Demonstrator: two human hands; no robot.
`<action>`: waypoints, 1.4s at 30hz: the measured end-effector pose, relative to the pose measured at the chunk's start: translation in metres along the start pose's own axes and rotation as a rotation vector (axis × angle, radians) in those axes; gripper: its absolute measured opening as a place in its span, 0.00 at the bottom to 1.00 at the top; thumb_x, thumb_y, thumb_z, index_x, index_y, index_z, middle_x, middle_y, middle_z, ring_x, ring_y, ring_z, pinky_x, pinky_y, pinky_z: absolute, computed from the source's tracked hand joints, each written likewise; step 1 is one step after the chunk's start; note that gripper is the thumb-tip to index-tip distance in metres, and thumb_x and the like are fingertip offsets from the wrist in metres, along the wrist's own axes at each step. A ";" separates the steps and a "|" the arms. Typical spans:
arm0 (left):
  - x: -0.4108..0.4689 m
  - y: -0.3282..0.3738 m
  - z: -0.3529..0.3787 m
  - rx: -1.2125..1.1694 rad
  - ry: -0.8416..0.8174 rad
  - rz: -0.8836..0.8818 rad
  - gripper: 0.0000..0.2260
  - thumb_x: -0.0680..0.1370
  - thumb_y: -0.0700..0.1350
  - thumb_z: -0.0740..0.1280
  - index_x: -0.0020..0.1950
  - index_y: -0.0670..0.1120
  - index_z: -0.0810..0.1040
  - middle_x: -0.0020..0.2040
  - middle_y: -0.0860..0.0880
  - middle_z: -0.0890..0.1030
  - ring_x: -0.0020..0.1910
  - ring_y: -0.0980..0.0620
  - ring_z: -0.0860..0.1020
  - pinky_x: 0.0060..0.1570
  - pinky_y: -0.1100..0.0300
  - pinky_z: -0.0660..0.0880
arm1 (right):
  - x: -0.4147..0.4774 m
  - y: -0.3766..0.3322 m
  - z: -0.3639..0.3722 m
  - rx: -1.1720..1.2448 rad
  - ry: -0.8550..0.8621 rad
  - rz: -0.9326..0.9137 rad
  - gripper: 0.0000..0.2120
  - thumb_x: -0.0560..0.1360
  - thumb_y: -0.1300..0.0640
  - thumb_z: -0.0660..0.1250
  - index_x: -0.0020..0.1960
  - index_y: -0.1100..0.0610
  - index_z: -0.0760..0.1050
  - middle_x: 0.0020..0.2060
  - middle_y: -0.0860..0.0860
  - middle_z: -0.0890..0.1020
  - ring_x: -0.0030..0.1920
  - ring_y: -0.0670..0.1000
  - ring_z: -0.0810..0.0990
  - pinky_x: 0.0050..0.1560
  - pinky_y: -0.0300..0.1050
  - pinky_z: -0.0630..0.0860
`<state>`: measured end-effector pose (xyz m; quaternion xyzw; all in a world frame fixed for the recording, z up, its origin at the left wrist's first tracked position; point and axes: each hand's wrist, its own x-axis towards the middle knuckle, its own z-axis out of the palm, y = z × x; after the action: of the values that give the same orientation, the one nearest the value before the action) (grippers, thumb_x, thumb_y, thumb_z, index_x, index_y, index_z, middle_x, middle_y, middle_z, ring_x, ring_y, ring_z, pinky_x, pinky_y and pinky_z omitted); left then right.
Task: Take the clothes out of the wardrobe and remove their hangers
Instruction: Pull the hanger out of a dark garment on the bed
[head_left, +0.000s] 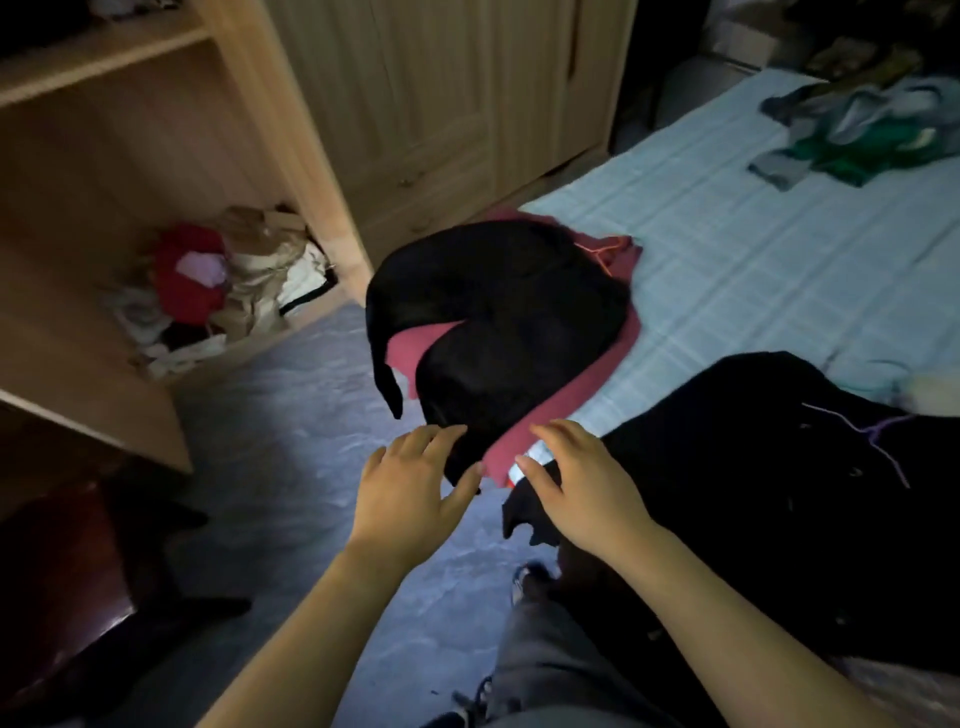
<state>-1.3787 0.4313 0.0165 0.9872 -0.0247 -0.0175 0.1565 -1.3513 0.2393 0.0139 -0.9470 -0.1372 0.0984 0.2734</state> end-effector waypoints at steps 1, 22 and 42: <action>0.012 -0.011 -0.003 0.004 -0.003 -0.005 0.30 0.75 0.66 0.47 0.68 0.51 0.71 0.61 0.50 0.77 0.60 0.47 0.75 0.58 0.49 0.70 | 0.016 -0.003 0.004 -0.004 -0.005 -0.003 0.25 0.78 0.44 0.57 0.70 0.56 0.65 0.68 0.52 0.69 0.68 0.52 0.66 0.62 0.44 0.66; 0.443 -0.094 0.008 -0.031 -0.338 0.261 0.27 0.75 0.65 0.48 0.65 0.53 0.72 0.59 0.53 0.77 0.57 0.53 0.75 0.54 0.58 0.72 | 0.380 0.099 -0.031 0.028 0.081 0.417 0.25 0.78 0.44 0.58 0.71 0.56 0.64 0.67 0.54 0.68 0.64 0.56 0.69 0.59 0.54 0.72; 0.791 -0.033 0.224 0.162 -0.700 0.924 0.22 0.76 0.57 0.57 0.67 0.50 0.71 0.65 0.48 0.72 0.63 0.47 0.71 0.58 0.49 0.71 | 0.522 0.315 0.039 0.128 0.097 1.120 0.17 0.76 0.48 0.63 0.61 0.55 0.71 0.56 0.56 0.74 0.58 0.58 0.70 0.55 0.54 0.71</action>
<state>-0.5968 0.3509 -0.2280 0.8184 -0.5041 -0.2706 0.0546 -0.8045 0.1659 -0.2489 -0.8601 0.4053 0.1932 0.2421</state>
